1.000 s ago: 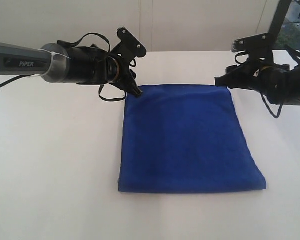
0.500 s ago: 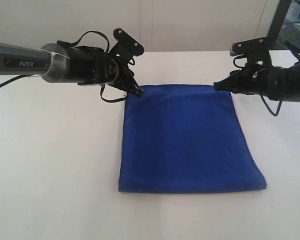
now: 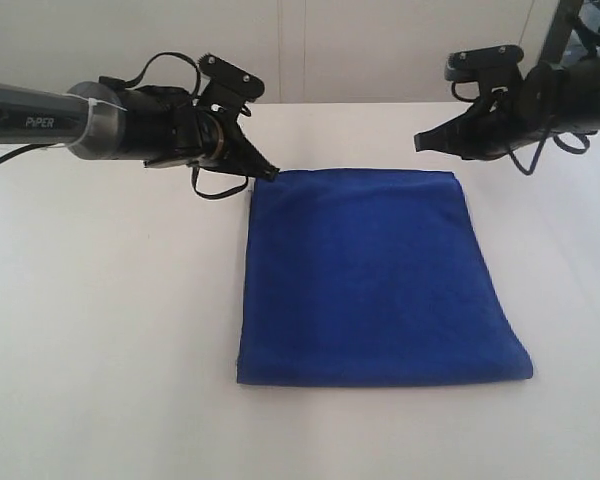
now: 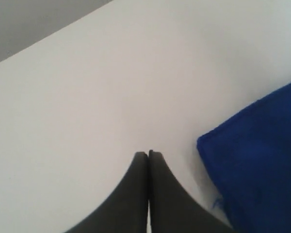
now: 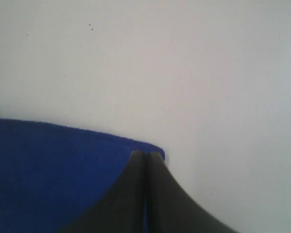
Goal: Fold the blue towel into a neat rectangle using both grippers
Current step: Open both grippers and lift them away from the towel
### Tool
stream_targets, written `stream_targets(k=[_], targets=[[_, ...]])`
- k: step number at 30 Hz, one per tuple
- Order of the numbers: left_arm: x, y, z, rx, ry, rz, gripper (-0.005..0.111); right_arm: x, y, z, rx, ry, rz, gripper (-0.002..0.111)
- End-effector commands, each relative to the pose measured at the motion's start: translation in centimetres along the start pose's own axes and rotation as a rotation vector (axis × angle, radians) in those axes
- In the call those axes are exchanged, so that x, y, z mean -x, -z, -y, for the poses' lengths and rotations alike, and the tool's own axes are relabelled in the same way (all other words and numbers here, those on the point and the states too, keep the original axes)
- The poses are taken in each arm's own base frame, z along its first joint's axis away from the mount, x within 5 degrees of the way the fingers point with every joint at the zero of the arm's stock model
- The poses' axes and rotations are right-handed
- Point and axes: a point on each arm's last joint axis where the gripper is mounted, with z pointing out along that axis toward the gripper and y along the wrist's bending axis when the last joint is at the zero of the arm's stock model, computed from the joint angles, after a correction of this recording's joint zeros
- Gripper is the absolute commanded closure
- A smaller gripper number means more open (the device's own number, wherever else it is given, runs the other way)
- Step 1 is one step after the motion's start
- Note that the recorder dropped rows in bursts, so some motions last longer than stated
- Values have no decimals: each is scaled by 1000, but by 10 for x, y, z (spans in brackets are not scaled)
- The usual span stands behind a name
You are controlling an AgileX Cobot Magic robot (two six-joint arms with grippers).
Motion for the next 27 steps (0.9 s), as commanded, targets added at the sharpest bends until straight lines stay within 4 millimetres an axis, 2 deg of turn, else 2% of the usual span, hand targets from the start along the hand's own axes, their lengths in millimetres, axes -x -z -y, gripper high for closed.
stream_targets(k=[1,9,13,17,22,27], targets=[[3,0,-5,-12,66,19,107,1,-21,1,3,-7,-16,108],[6,0,-2,-56,130,50,107,-21,-58,2,-12,-8,2,108],[6,0,-2,-54,132,49,107,-34,-71,2,-15,-9,-12,108],[6,0,-2,-55,175,48,107,-37,-79,2,-26,-8,32,108],[6,0,-2,-55,179,48,107,-32,-76,3,-30,-8,57,108],[6,0,-2,-55,181,48,107,-10,-53,3,-24,-8,77,108]])
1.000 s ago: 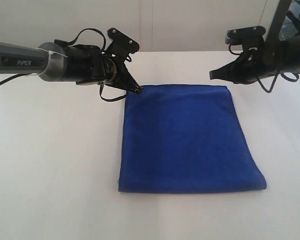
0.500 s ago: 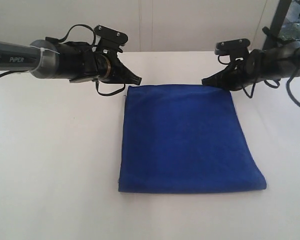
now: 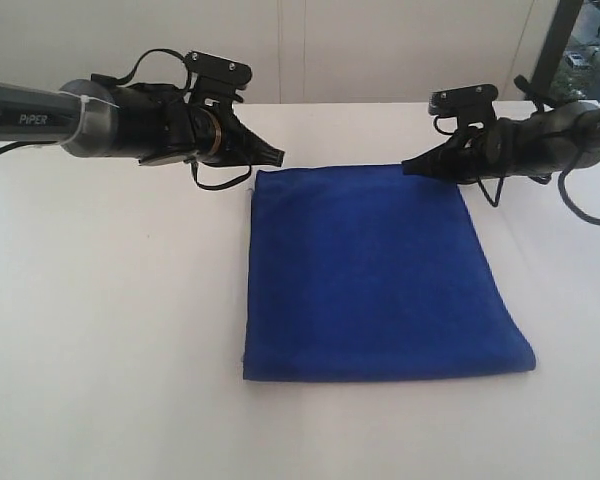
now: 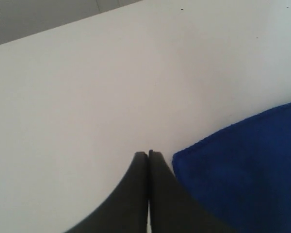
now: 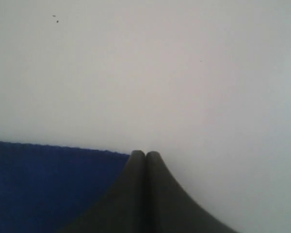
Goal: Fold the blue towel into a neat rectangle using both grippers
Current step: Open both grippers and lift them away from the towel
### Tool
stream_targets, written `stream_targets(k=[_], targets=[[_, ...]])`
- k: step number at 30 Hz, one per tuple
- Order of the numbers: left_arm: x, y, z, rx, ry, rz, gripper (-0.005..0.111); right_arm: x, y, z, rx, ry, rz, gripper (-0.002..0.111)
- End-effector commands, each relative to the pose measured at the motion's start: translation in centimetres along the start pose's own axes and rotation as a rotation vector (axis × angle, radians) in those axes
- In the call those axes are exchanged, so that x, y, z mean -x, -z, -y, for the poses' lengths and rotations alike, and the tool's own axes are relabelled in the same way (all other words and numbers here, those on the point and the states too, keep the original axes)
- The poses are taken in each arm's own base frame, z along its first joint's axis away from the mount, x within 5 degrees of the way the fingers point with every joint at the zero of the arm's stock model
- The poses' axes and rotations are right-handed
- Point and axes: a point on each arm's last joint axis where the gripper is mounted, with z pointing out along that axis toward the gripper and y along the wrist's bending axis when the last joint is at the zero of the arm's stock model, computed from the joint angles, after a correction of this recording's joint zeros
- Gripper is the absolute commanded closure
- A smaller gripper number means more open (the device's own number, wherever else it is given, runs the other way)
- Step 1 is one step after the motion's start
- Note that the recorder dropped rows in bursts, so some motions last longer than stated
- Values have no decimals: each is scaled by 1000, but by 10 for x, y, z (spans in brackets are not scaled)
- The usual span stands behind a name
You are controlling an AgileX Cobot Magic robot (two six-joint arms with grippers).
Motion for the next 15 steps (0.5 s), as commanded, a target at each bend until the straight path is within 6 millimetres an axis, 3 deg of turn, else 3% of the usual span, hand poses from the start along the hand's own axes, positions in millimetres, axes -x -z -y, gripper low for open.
stream_targets(k=[1,8,15], targets=[[2,1,-1,5,5,5,107,25,24,1,5,-5,25,108],[5,4,-2,16,60,7,107,55,73,0,34,1,-38,108],[24,34,-6,25,143,51,107,49,106,0,38,1,-60,108]])
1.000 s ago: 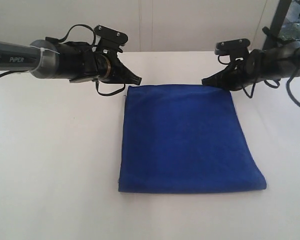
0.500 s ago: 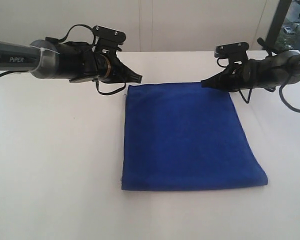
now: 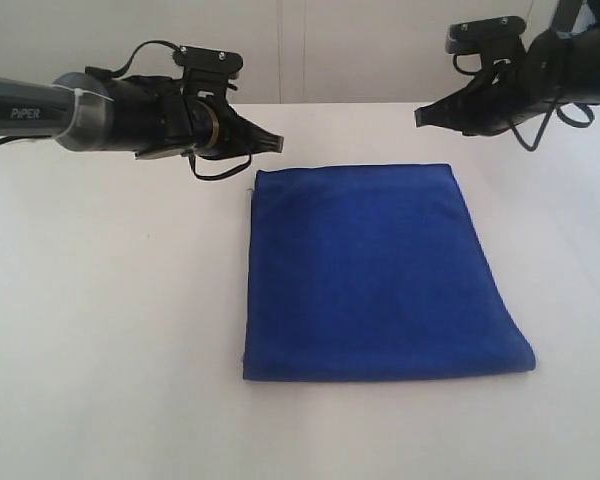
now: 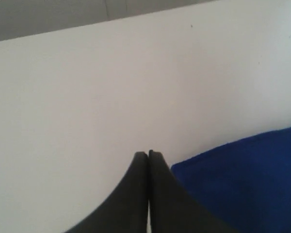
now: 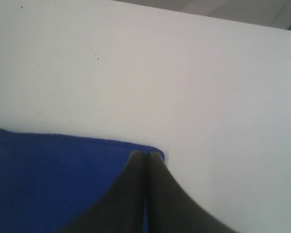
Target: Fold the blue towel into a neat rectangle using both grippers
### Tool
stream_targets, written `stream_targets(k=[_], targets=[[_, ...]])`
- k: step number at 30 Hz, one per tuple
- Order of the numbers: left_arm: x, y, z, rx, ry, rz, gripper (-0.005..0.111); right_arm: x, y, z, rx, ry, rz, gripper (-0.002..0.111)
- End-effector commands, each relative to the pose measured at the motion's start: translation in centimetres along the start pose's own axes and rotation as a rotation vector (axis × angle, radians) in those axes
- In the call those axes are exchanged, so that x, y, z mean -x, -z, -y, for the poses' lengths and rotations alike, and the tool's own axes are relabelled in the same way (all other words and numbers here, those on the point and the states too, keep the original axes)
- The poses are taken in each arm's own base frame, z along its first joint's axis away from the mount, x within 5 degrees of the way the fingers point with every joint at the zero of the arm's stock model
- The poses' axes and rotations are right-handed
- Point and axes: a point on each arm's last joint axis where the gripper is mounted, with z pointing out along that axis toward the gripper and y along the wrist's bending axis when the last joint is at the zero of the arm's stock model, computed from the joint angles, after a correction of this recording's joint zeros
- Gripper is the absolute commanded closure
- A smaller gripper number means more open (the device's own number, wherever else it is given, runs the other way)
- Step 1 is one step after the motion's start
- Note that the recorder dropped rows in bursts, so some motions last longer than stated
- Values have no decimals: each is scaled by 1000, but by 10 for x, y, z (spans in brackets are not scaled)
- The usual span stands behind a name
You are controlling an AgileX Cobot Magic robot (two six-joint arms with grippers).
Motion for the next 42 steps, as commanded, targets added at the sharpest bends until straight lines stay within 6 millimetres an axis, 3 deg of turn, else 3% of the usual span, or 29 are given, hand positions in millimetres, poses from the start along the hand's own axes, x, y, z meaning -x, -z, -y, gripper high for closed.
stream_targets(k=[1,9,17,19,21,25,31,36,42], targets=[[16,31,-3,12,26,33,107,-10,22,-1,3,-3,-29,108],[-17,78,-12,46,47,-70,107,-50,62,-5,5,-80,-100,108],[-59,142,14,-31,-38,-138,107,-97,140,-10,4,-132,-116,108],[-65,153,19,-51,-47,-145,107,-106,153,-12,7,-138,-128,108],[-83,165,27,-83,-70,-178,107,-120,173,-14,16,-156,-153,108],[-114,174,43,-155,-89,-245,107,-146,195,-19,45,-235,-184,108],[-126,172,62,-340,-46,-247,107,-158,196,-37,123,-138,-260,108],[-149,152,64,-314,-24,-343,107,-173,162,-49,137,-103,-385,108],[-164,142,69,-354,-22,-385,107,-179,140,-49,120,-74,-445,108]])
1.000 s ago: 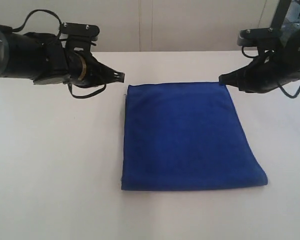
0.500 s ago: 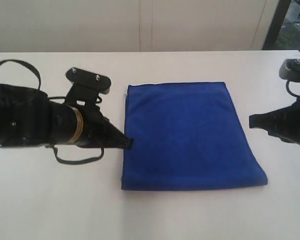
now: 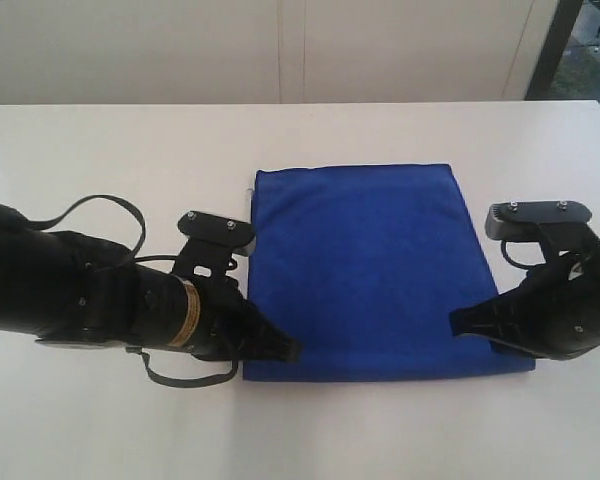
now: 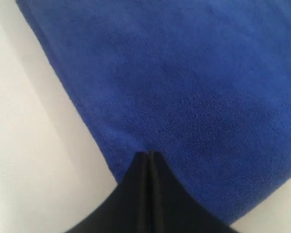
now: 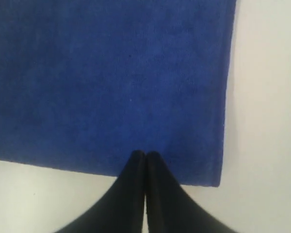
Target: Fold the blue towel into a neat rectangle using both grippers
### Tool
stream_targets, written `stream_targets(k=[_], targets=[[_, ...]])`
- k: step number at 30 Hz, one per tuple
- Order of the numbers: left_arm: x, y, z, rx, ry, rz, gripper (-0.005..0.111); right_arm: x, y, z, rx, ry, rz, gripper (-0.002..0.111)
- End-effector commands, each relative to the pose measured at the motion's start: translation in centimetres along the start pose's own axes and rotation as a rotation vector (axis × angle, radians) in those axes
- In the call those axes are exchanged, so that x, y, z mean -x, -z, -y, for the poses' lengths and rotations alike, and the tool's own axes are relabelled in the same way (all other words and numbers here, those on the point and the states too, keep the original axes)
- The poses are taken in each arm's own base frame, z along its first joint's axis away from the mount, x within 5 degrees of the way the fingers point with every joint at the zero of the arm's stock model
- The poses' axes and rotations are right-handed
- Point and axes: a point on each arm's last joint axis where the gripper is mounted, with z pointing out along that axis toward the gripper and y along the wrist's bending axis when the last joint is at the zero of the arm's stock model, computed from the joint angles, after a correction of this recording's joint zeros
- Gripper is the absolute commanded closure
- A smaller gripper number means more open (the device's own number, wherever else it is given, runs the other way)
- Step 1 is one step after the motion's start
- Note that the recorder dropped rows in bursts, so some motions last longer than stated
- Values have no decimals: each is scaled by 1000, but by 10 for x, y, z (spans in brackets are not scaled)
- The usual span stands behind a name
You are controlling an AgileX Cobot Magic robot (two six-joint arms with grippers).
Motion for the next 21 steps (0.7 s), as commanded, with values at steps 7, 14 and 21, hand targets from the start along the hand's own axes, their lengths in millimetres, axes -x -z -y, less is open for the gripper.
stream_targets(k=[7,14,21], targets=[[-15,-17,-2,6,2,-69,107,-4,-35,7,-43,40,-111,108],[-18,-19,-6,35,2,-88,107,-4,-38,7,-45,8,-123,108],[-9,-9,-1,6,-26,-41,107,13,-3,0,-23,15,7,108]])
